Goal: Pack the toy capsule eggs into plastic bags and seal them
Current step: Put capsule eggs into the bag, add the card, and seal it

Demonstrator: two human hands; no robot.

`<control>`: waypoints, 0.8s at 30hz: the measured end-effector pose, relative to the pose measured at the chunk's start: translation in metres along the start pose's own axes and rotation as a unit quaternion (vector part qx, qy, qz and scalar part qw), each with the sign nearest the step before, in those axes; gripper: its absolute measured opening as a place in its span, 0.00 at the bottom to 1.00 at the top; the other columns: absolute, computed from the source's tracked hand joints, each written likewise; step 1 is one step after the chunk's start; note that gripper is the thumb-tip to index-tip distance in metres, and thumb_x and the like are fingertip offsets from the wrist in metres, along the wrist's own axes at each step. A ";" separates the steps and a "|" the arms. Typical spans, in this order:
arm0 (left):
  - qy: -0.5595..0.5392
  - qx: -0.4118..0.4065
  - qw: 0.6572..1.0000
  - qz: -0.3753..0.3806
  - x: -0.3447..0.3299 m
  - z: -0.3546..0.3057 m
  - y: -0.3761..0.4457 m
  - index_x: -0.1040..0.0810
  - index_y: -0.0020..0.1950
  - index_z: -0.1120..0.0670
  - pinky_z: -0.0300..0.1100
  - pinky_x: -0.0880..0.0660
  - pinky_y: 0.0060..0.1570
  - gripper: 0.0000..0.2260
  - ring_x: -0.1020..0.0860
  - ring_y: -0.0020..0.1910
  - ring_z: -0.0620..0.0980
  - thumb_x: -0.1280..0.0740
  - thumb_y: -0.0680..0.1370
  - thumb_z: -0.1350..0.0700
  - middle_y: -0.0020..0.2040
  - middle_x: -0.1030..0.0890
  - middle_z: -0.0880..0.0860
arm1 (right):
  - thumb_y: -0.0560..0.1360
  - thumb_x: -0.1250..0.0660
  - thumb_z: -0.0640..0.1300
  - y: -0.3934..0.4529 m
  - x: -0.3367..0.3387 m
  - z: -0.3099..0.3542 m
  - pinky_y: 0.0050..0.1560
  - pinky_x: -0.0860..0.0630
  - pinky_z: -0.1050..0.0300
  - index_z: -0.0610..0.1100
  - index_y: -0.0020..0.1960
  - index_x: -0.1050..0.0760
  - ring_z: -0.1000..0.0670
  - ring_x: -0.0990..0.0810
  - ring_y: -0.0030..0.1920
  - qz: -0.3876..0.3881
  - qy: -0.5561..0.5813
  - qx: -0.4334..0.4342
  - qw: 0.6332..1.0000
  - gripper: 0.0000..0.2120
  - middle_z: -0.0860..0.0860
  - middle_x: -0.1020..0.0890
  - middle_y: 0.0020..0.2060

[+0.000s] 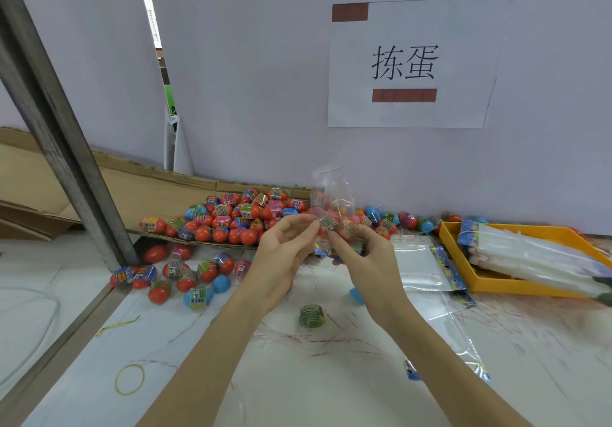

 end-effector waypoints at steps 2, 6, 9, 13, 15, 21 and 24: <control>0.029 0.001 1.000 0.005 0.001 0.001 0.001 0.17 0.60 0.57 0.33 0.21 0.49 0.09 0.14 0.52 0.43 0.27 0.80 0.61 0.52 0.12 0.49 | 0.80 0.28 0.44 0.001 0.001 -0.001 0.40 0.19 0.63 0.48 0.53 0.17 0.51 0.15 0.40 0.007 0.002 -0.011 1.000 0.03 0.54 0.14 0.41; 0.049 0.001 0.999 0.010 0.003 0.000 0.002 0.15 0.50 0.56 0.38 0.18 0.51 0.05 0.14 0.49 0.48 0.24 0.76 0.62 0.49 0.13 0.53 | 0.83 0.33 0.41 0.001 -0.002 -0.001 0.38 0.18 0.58 0.46 0.59 0.21 0.46 0.14 0.39 0.048 0.023 -0.041 0.998 0.06 0.49 0.13 0.43; 0.057 -0.003 0.998 0.019 0.008 -0.004 0.003 0.14 0.46 0.55 0.40 0.18 0.52 0.05 0.14 0.53 0.53 0.22 0.71 0.59 0.52 0.13 0.58 | 0.83 0.34 0.43 -0.001 -0.005 0.000 0.38 0.17 0.57 0.51 0.60 0.24 0.47 0.14 0.42 0.074 0.039 -0.068 0.994 0.07 0.48 0.14 0.46; 0.141 -0.030 0.989 0.033 0.014 -0.006 0.005 0.16 0.52 0.58 0.45 0.18 0.57 0.05 0.15 0.55 0.55 0.25 0.77 0.64 0.52 0.13 0.57 | 0.80 0.30 0.53 -0.003 -0.003 0.003 0.39 0.16 0.53 0.54 0.56 0.21 0.47 0.15 0.46 0.061 0.027 -0.050 0.997 0.06 0.51 0.16 0.48; 0.156 -0.046 0.985 0.050 0.013 -0.007 0.004 0.18 0.55 0.59 0.45 0.18 0.58 0.06 0.16 0.56 0.55 0.26 0.79 0.64 0.53 0.14 0.56 | 0.79 0.29 0.55 -0.004 -0.002 0.005 0.37 0.15 0.52 0.54 0.55 0.20 0.45 0.15 0.47 0.050 0.014 -0.037 0.998 0.07 0.50 0.16 0.48; 0.212 -0.127 0.969 0.018 0.006 -0.011 -0.002 0.17 0.56 0.54 0.38 0.19 0.52 0.10 0.15 0.52 0.48 0.26 0.79 0.50 0.50 0.14 0.50 | 0.80 0.30 0.54 -0.004 -0.002 0.005 0.32 0.18 0.58 0.62 0.49 0.20 0.50 0.15 0.42 0.062 -0.029 -0.035 0.997 0.03 0.55 0.16 0.44; 0.216 -0.142 0.966 -0.014 0.007 -0.008 -0.001 0.17 0.50 0.54 0.33 0.21 0.48 0.01 0.15 0.49 0.44 0.27 0.80 0.58 0.48 0.13 0.47 | 0.80 0.30 0.51 -0.005 -0.003 0.004 0.31 0.19 0.57 0.58 0.57 0.22 0.48 0.15 0.40 0.076 -0.071 -0.008 0.995 0.07 0.55 0.16 0.44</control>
Point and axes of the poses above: each hand's wrist, its own y-axis towards the middle knuckle, its own x-axis out of the back of the hand, z = x × y, the point moved 3 cm from there along y, towards the middle knuckle
